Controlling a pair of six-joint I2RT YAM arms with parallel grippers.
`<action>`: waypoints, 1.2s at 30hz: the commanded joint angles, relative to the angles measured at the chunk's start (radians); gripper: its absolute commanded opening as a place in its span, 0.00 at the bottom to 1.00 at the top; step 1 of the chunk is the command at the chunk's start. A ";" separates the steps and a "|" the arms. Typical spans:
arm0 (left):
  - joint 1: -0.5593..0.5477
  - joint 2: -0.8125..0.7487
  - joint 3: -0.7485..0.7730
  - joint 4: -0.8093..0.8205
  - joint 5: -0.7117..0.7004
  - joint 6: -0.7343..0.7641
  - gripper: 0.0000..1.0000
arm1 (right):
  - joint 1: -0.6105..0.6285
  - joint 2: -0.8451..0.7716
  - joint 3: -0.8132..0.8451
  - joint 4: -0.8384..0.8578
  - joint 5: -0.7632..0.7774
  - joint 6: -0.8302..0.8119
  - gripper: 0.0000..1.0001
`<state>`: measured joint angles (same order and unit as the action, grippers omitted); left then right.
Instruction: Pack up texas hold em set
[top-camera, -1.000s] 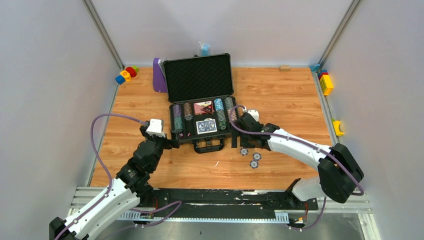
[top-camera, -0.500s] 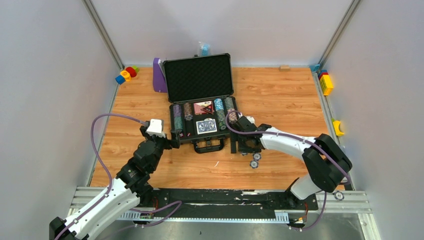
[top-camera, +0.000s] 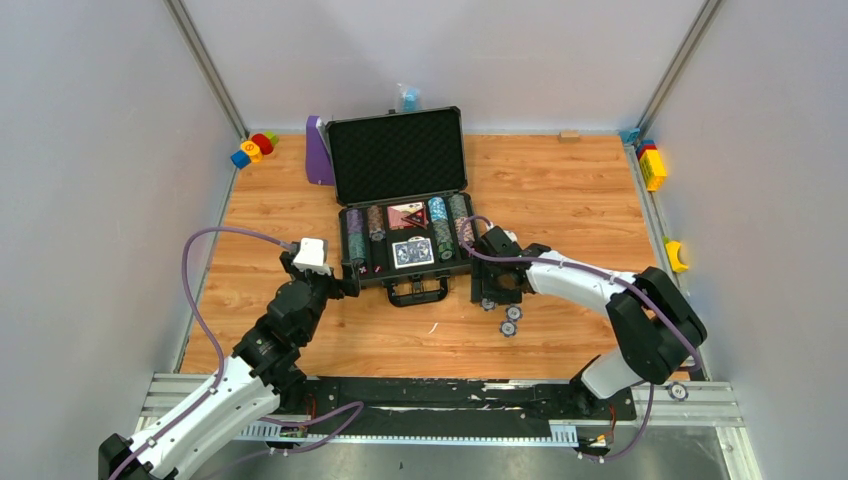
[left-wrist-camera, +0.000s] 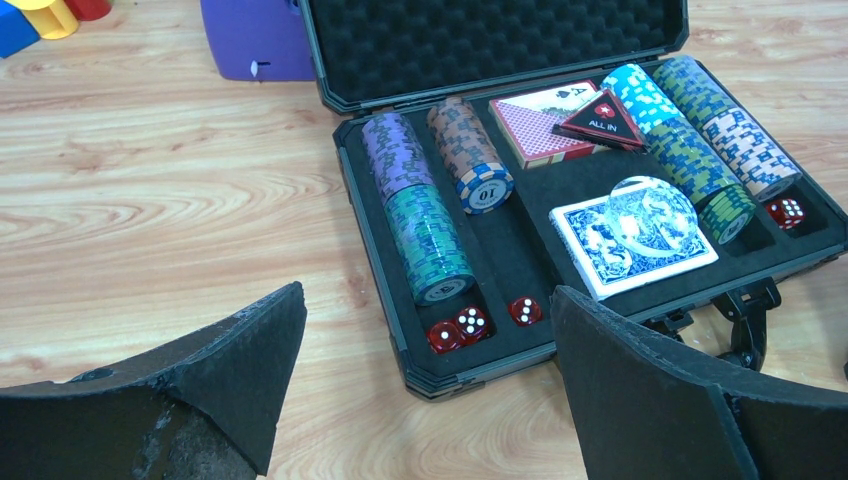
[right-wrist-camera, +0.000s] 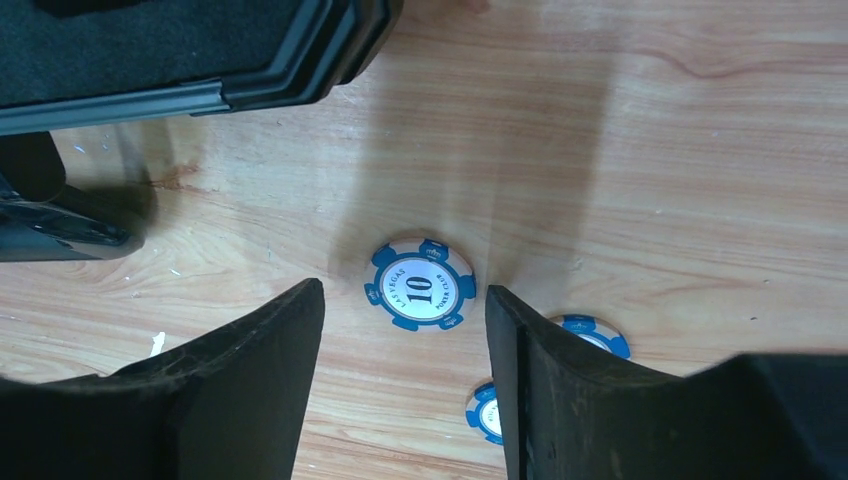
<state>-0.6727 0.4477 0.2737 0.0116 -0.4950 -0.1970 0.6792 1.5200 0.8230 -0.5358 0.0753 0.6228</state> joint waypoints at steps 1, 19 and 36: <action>-0.002 0.001 -0.001 0.032 -0.003 -0.018 1.00 | -0.004 0.016 -0.021 0.007 -0.022 -0.006 0.59; -0.002 0.000 0.000 0.030 -0.005 -0.018 1.00 | 0.059 0.112 0.059 -0.148 0.117 -0.035 0.54; -0.002 -0.009 0.003 0.021 -0.006 -0.018 1.00 | 0.080 0.213 0.058 -0.143 0.079 -0.023 0.45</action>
<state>-0.6731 0.4473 0.2737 0.0113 -0.4950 -0.1970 0.7624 1.6562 0.9596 -0.6796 0.1947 0.5980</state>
